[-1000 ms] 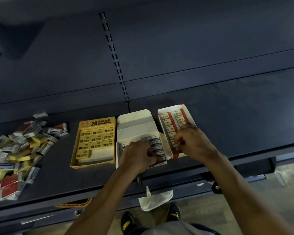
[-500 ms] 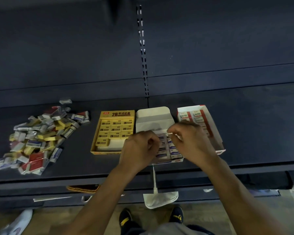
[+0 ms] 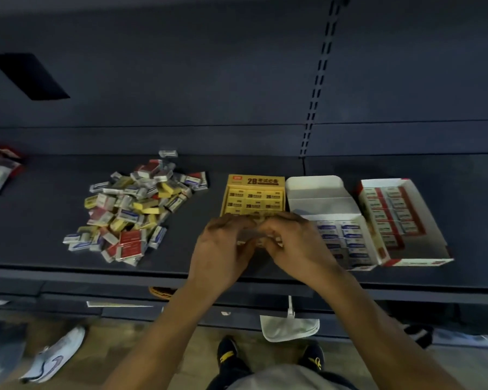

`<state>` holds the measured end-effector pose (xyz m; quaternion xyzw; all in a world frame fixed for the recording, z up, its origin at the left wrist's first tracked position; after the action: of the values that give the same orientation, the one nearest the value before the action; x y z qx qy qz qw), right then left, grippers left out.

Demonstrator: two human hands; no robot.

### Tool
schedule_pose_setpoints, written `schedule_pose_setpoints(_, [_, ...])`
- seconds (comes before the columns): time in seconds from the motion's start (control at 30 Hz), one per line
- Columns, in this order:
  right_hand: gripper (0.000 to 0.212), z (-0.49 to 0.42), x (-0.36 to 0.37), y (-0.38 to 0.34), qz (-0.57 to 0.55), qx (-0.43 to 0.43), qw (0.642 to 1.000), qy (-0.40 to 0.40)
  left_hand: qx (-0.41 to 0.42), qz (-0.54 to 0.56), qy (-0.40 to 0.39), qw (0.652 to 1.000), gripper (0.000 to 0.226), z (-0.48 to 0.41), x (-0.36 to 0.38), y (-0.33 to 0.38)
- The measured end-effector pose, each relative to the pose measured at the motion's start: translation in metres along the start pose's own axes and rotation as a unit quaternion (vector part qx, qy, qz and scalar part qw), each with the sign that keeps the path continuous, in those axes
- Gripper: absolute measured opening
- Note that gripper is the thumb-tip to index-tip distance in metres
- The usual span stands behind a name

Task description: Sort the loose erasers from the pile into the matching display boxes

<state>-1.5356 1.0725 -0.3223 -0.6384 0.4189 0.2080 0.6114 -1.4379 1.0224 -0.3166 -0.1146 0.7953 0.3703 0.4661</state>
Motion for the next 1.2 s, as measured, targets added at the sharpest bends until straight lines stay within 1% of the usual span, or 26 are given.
schedule_pose_setpoints(0.1, [0.018, -0.006, 0.021, -0.015, -0.002, 0.0, 1.0, -0.02, -0.009, -0.001, -0.002, 1.0, 0.023, 0.007, -0.009, -0.021])
schedule_pose_setpoints(0.3, [0.019, -0.019, 0.054, -0.044, 0.007, 0.001, 0.999, -0.049, -0.022, -0.029, 0.002, 0.999, 0.022, 0.02, -0.028, -0.061])
schedule_pose_setpoints(0.43, [0.023, -0.029, 0.08, -0.059, 0.005, 0.006, 0.997, -0.075, -0.04, -0.057, 0.009, 0.998, 0.028, 0.03, -0.049, -0.093])
schedule_pose_setpoints(0.6, [0.026, -0.038, 0.111, -0.079, -0.002, -0.004, 0.995, -0.102, -0.048, -0.119, 0.031, 0.991, 0.033, 0.045, -0.082, -0.136])
schedule_pose_setpoints(0.7, [0.028, -0.046, 0.13, -0.091, -0.002, -0.014, 0.993, -0.118, -0.061, -0.139, 0.021, 0.988, 0.042, 0.054, -0.092, -0.156])
schedule_pose_setpoints(0.8, [0.033, -0.055, 0.145, -0.107, -0.007, -0.032, 0.992, -0.124, -0.068, -0.129, 0.012, 0.989, 0.049, 0.061, -0.096, -0.171])
schedule_pose_setpoints(0.9, [0.041, -0.064, 0.156, -0.125, -0.011, -0.064, 0.991, -0.117, -0.06, -0.11, 0.016, 0.992, 0.043, 0.065, -0.101, -0.181])
schedule_pose_setpoints(1.03, [0.053, -0.073, 0.172, -0.142, -0.009, -0.091, 0.988, -0.126, -0.058, -0.081, 0.012, 0.995, 0.041, 0.067, -0.104, -0.188])
schedule_pose_setpoints(1.13, [0.053, -0.078, 0.18, -0.152, 0.02, -0.114, 0.985, -0.131, -0.045, -0.066, 0.002, 0.997, 0.039, 0.067, -0.103, -0.191])
schedule_pose_setpoints(1.2, [0.049, -0.08, 0.181, -0.157, 0.037, -0.129, 0.984, -0.114, -0.042, -0.055, -0.002, 0.998, 0.041, 0.067, -0.102, -0.193])
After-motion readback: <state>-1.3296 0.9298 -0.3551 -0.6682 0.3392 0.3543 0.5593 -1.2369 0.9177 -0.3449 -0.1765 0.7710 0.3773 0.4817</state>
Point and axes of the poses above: each hand's wrist, its own z-axis away from the middle knuckle, its own x-axis out of the palm, y = z × x, the point moved 10 cm from there along -z, towards the middle knuckle, and after that the axes turned 2 degrees about y, right-handed, at the moved point
